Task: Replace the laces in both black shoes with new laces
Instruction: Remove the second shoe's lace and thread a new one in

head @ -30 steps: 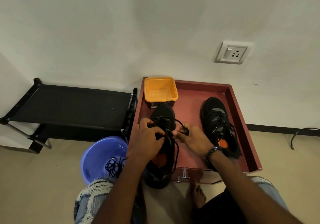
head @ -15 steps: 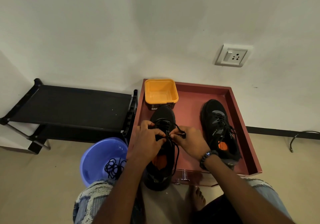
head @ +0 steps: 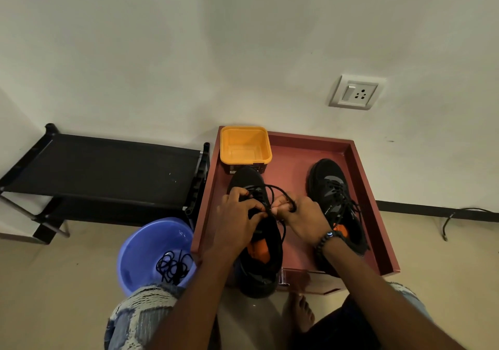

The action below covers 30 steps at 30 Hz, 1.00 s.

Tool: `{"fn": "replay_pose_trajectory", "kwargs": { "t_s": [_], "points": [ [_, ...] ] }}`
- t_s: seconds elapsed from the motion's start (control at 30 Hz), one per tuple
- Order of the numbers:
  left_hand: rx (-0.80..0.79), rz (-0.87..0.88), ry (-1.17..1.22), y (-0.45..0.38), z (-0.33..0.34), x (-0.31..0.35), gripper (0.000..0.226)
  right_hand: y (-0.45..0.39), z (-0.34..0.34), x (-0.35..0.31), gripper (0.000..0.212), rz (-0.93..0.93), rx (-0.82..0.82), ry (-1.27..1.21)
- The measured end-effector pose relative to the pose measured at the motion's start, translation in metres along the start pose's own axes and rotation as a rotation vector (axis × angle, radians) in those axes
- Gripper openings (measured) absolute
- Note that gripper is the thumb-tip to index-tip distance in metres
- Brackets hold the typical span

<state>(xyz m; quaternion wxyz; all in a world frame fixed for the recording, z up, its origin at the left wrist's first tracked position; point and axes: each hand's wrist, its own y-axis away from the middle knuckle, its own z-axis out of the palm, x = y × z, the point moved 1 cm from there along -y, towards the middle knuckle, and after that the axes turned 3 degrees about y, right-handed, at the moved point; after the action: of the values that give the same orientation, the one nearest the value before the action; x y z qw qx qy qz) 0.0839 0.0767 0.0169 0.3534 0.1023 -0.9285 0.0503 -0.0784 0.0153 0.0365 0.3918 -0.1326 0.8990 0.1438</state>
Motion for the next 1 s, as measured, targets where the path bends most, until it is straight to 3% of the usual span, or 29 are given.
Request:
{"fn": "replay_pose_trajectory", "kwargs": {
  "t_s": [0.2, 0.3, 0.37, 0.47, 0.67, 0.77, 0.87, 0.93, 1.0],
  "points": [
    [-0.004, 0.034, -0.070, -0.002, 0.005, -0.001, 0.022, -0.007, -0.005, 0.000, 0.007, -0.011, -0.081, 0.035],
    [-0.026, 0.035, -0.117, -0.002, 0.003, -0.002, 0.025, -0.004, -0.005, -0.004, 0.016, -0.010, -0.224, -0.086],
    [-0.014, 0.043, -0.155, 0.000, 0.001, -0.001, 0.024, 0.002, -0.003, -0.005, 0.035, -0.006, -0.268, -0.093],
    [0.051, 0.055, -0.190, 0.006, -0.001, 0.002, 0.020, 0.010, 0.002, -0.008, 0.046, 0.002, -0.106, 0.023],
    [0.148, 0.060, -0.077, 0.022, -0.013, 0.013, 0.012, 0.016, 0.008, -0.009, 0.043, 0.059, 0.216, 0.096],
    [0.084, 0.045, 0.026, 0.030, -0.010, 0.013, 0.012, 0.014, 0.003, -0.008, 0.043, 0.061, 0.198, 0.133],
    [0.050, -0.024, 0.070, 0.032, -0.004, 0.012, 0.015, 0.022, 0.002, -0.013, 0.045, -0.118, 0.180, 0.312],
    [0.021, -0.050, 0.111, 0.031, -0.003, 0.014, 0.017, 0.033, 0.004, -0.018, 0.028, -0.192, 0.231, 0.356],
    [0.002, -0.056, 0.135, 0.030, -0.004, 0.015, 0.016, 0.040, 0.006, -0.024, 0.010, -0.053, 0.158, 0.258]
  ]
}}
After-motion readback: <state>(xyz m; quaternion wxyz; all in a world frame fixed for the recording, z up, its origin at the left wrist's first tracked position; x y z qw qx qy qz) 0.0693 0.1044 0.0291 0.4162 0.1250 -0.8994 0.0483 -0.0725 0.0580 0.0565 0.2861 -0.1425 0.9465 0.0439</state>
